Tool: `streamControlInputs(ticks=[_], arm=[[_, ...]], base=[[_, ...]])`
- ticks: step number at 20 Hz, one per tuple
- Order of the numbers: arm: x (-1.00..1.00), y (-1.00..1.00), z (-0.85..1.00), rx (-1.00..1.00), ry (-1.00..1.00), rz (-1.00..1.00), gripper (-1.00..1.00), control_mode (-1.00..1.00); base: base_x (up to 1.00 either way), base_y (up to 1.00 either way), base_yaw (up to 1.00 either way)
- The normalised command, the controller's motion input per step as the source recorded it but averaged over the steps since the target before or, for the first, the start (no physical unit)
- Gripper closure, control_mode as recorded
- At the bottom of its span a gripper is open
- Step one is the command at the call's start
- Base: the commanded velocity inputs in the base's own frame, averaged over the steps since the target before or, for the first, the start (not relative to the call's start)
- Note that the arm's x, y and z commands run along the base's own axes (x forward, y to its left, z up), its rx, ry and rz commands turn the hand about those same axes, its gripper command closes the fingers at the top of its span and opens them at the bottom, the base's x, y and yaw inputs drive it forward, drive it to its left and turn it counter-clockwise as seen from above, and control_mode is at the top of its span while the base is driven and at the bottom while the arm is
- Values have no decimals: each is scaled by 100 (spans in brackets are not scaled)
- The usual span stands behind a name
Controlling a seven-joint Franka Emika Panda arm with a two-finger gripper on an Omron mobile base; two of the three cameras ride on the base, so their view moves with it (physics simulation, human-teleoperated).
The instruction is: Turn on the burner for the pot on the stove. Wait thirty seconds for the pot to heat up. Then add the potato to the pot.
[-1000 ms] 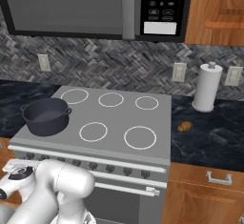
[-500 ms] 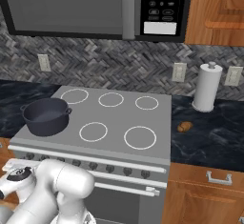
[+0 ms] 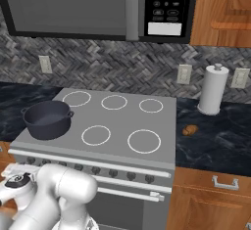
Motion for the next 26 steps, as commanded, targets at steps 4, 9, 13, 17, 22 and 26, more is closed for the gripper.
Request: streamControlInputs(ticks=[4, 9, 13, 17, 22, 26], arm=[[-17, 0, 0, 0, -6, 0, -100, -100], [-2, 0, 3, 0, -7, 0, -100, -100], [7, 1, 0, 0, -1, 0, -100, -100], [7, 4, 0, 0, 0, 0, -100, -100], [1, 0, 7, 0, -1, 0, -100, -100], [0, 0, 21, 0, -3, 0, -100, -100]], base=[[0, 0, 0], [0, 0, 0], [0, 0, 0], [0, 0, 0], [0, 0, 0], [0, 0, 0]])
